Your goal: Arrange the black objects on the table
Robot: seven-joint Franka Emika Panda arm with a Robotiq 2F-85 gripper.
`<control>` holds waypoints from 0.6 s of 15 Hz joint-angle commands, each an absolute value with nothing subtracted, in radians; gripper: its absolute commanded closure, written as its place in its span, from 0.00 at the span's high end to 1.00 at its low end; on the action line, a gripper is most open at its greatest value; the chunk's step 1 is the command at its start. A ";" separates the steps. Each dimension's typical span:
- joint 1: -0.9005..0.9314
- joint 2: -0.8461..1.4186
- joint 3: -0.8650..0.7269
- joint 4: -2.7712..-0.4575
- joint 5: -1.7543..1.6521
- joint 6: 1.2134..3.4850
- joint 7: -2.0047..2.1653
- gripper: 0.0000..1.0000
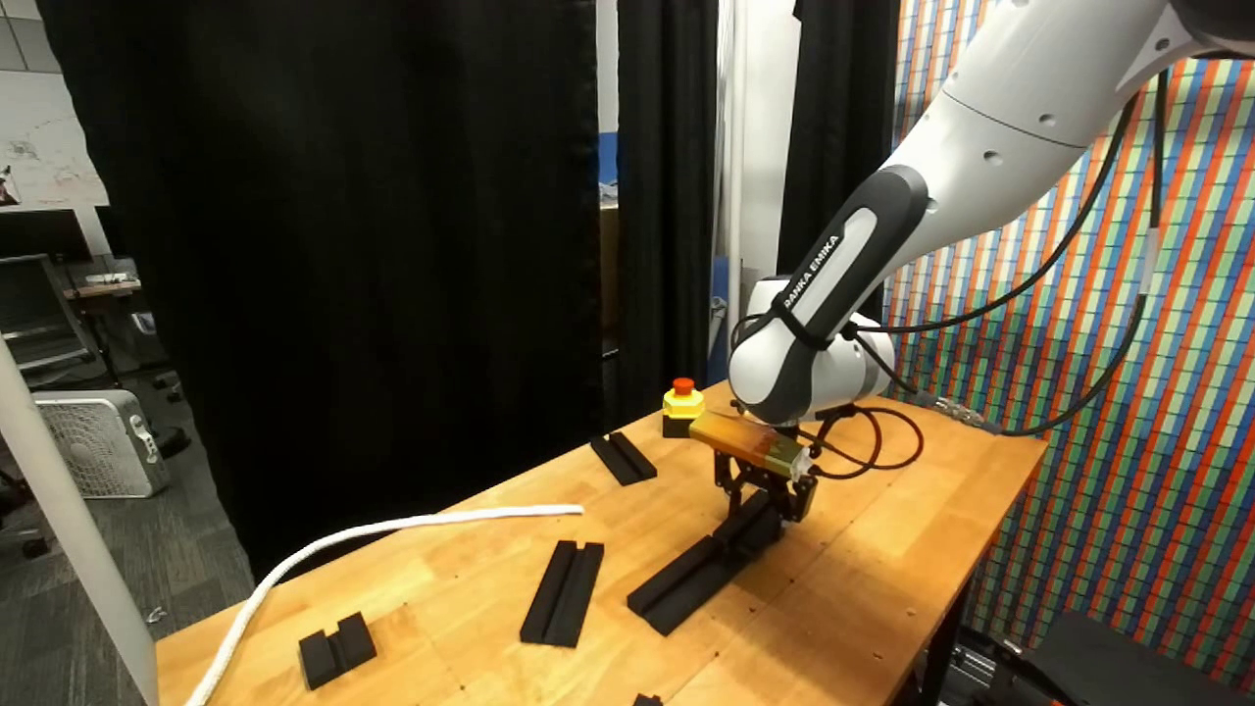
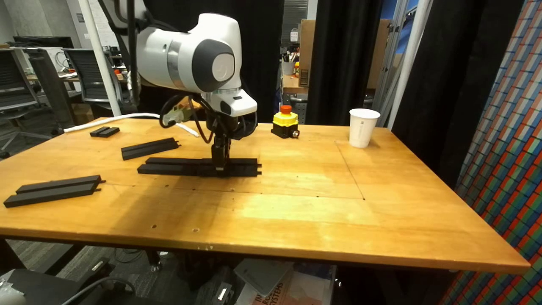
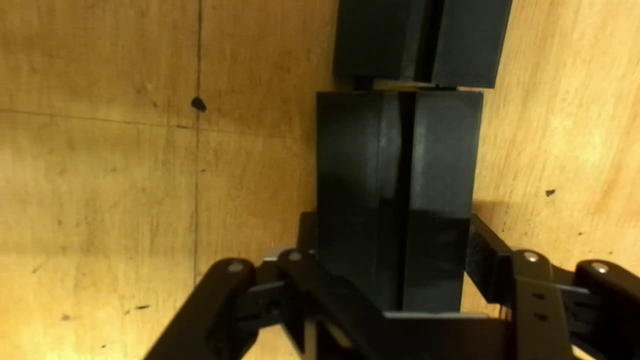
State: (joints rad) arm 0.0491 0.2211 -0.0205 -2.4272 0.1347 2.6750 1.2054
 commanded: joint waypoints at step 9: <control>0.069 0.258 -0.027 -2.389 0.149 2.677 1.249 0.45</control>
State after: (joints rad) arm 0.0539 0.2295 -0.0207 -2.4222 0.1347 2.6750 1.2345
